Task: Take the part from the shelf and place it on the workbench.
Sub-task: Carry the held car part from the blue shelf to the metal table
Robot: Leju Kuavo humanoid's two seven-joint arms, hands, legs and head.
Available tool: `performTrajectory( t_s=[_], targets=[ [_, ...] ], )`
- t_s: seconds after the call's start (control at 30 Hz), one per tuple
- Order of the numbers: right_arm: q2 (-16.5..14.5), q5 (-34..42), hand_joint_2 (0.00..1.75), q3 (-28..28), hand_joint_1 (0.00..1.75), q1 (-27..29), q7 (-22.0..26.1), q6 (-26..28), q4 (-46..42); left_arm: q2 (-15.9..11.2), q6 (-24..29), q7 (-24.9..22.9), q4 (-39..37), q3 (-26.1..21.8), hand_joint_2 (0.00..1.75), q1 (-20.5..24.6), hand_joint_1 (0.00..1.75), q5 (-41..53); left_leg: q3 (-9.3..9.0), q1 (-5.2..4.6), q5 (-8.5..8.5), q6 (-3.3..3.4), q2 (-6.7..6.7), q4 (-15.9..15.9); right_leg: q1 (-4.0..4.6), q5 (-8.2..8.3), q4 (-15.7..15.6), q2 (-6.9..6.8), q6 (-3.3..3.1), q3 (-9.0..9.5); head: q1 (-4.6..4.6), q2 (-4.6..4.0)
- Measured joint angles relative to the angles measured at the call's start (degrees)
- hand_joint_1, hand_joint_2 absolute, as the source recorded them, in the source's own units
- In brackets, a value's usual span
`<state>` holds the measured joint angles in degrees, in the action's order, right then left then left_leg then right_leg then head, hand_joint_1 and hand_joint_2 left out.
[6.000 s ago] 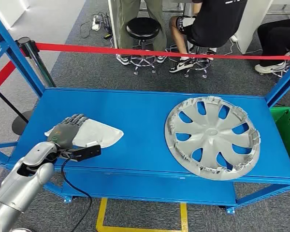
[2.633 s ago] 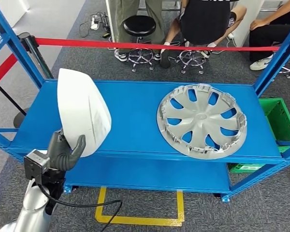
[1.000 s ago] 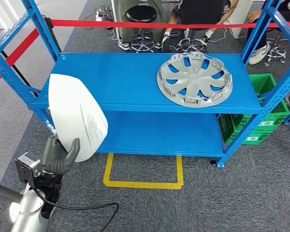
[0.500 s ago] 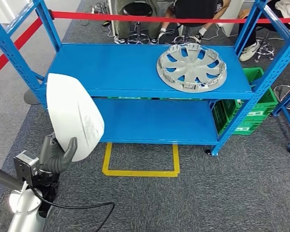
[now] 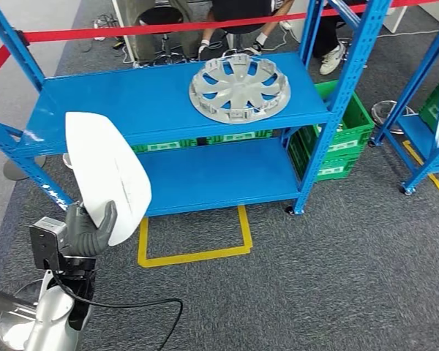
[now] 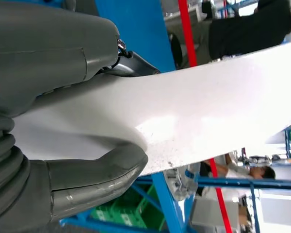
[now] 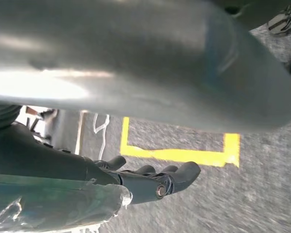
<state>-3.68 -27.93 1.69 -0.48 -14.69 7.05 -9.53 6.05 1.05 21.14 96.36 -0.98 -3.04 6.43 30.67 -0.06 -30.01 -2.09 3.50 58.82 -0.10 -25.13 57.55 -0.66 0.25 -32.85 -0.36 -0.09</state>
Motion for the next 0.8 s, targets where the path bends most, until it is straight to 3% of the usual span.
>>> performTrajectory(
  t_s=[0.07,0.1,0.13,0.17,0.2,0.27,0.33,0.37,0.4,0.43,0.5,0.57,0.63,0.67,0.7,0.77,0.8],
  targets=[
    [0.01,-0.29,0.00,0.01,0.00,-0.09,-0.14,0.07,0.00,-0.01,3.43,-0.17,-0.18,-0.01,1.75,0.11,1.75,1.38,3.39,0.06,-4.24,-0.11,-2.34,7.52,0.07,0.66,0.02,1.33,-0.44,-0.94,-0.13,0.01],
    [0.01,-0.44,0.00,0.01,0.00,-0.11,-0.19,0.09,0.00,0.03,5.05,-0.15,-0.29,-0.01,1.75,0.13,1.75,1.80,4.94,0.05,-5.56,-0.03,-2.74,10.93,0.14,0.99,0.03,2.11,-0.52,-1.39,-0.15,0.01],
    [0.01,-0.56,0.00,0.01,0.00,-0.08,-0.29,0.13,0.00,0.11,6.42,-0.18,-0.38,-0.02,1.75,0.17,1.75,1.77,5.70,0.04,-5.71,0.13,-2.96,12.64,0.21,1.33,0.04,2.97,-0.53,-1.79,-0.15,0.01],
    [0.01,-0.67,0.00,0.01,0.00,-0.06,-0.39,0.16,0.00,0.20,7.39,-0.38,-0.44,-0.03,1.75,0.27,1.75,1.26,5.44,0.03,-4.73,0.37,-3.16,12.20,0.28,1.67,0.05,3.83,-0.50,-2.13,-0.15,0.01],
    [0.01,-0.76,0.00,0.01,0.00,-0.06,-0.48,0.20,0.00,0.28,7.84,-0.78,-0.46,-0.03,1.75,0.42,1.75,0.23,4.14,0.03,-2.87,0.67,-3.53,9.64,0.33,1.99,0.05,4.68,-0.43,-2.40,-0.16,0.01],
    [-0.01,-1.02,0.00,0.01,0.00,-0.11,-0.57,0.20,0.00,0.35,7.72,-1.75,-0.46,-0.05,1.75,0.74,1.75,-2.18,0.32,0.11,0.74,1.49,-6.05,2.00,0.48,2.58,0.17,6.19,-0.15,-2.93,-0.13,0.01],
    [-0.03,-1.34,0.00,-0.01,0.00,-0.20,-0.58,0.14,0.00,0.43,7.53,-2.24,-0.46,-0.09,1.75,0.95,1.75,-3.45,-1.64,0.21,1.91,1.87,-8.35,-2.56,0.43,3.20,0.31,7.51,0.41,-3.72,-0.12,0.00],
    [-0.03,-1.45,0.00,-0.01,0.00,-0.17,-0.59,0.11,0.01,0.48,7.50,-2.32,-0.46,-0.10,1.75,1.01,1.75,-3.65,-1.70,0.19,1.88,1.99,-8.55,-3.16,0.36,3.56,0.25,8.19,0.82,-4.09,-0.12,-0.01],
    [-0.02,-1.51,0.00,-0.01,0.00,-0.05,-0.59,0.08,0.02,0.55,7.48,-2.35,-0.47,-0.09,1.75,1.07,1.75,-3.77,-1.61,0.24,2.10,2.04,-7.89,-3.30,0.22,3.94,0.04,8.85,1.23,-4.50,-0.14,-0.01],
    [0.01,-1.54,0.00,-0.01,0.00,0.12,-0.61,0.07,0.02,0.62,7.50,-2.36,-0.47,-0.08,1.75,1.15,1.75,-3.85,-1.56,0.31,2.40,2.29,-7.19,-3.45,0.23,3.99,0.06,8.59,1.60,-4.80,-0.14,-0.01],
    [0.06,-1.61,0.00,-0.02,0.00,0.31,-0.75,0.10,0.03,0.82,7.82,-2.41,-0.47,-0.07,1.75,1.28,1.75,-3.94,-1.49,0.59,2.97,2.74,-5.57,-3.77,0.35,1.86,2.94,5.48,2.34,-6.32,0.35,-0.01],
    [0.05,-1.66,0.00,-0.02,0.00,0.23,-0.98,0.20,0.02,0.93,7.93,-2.61,-0.50,-0.07,1.75,1.25,1.75,-4.60,-1.30,0.56,3.14,2.92,-3.84,-3.77,0.16,-2.65,10.40,1.91,3.11,-9.23,0.84,-0.01],
    [0.01,-1.68,0.00,-0.01,0.00,0.15,-1.09,0.22,0.02,0.90,6.58,-2.46,-0.63,0.07,1.75,1.16,1.75,-6.30,-1.13,0.56,3.21,2.90,-2.00,-3.73,-0.23,-5.32,16.44,1.05,3.70,-11.18,0.89,-0.01],
    [-0.01,-1.69,0.00,-0.01,0.00,0.16,-1.10,0.20,0.02,0.87,5.55,-2.14,-0.74,0.20,1.75,1.14,1.75,-7.16,-1.09,0.58,3.24,2.86,-1.12,-3.70,-0.40,-5.16,16.49,0.89,3.88,-10.58,0.89,0.00],
    [-0.01,-1.74,0.00,-0.01,0.00,0.19,-1.06,0.18,0.02,0.84,4.67,-1.66,-0.84,0.34,1.75,1.14,1.75,-7.76,-1.11,0.62,3.23,2.75,-0.29,-3.68,-0.53,-4.04,14.04,0.56,4.00,-8.70,0.89,-0.01],
    [0.01,-1.85,0.00,-0.01,0.00,0.17,-0.82,0.12,0.02,0.73,3.75,-0.42,-0.95,0.54,1.75,1.19,1.75,-7.64,-1.25,0.52,3.03,2.30,1.15,-3.54,-0.51,-1.34,5.68,-1.57,4.00,-3.12,0.92,0.00],
    [0.01,-1.91,0.00,-0.01,0.00,0.11,-0.63,0.08,0.02,0.60,3.46,0.40,-0.97,0.63,1.75,1.26,1.75,-7.14,-1.31,0.38,2.93,1.97,1.71,-3.42,-0.43,-0.50,2.45,-2.45,3.68,-1.15,0.83,-0.01]
  ],
)
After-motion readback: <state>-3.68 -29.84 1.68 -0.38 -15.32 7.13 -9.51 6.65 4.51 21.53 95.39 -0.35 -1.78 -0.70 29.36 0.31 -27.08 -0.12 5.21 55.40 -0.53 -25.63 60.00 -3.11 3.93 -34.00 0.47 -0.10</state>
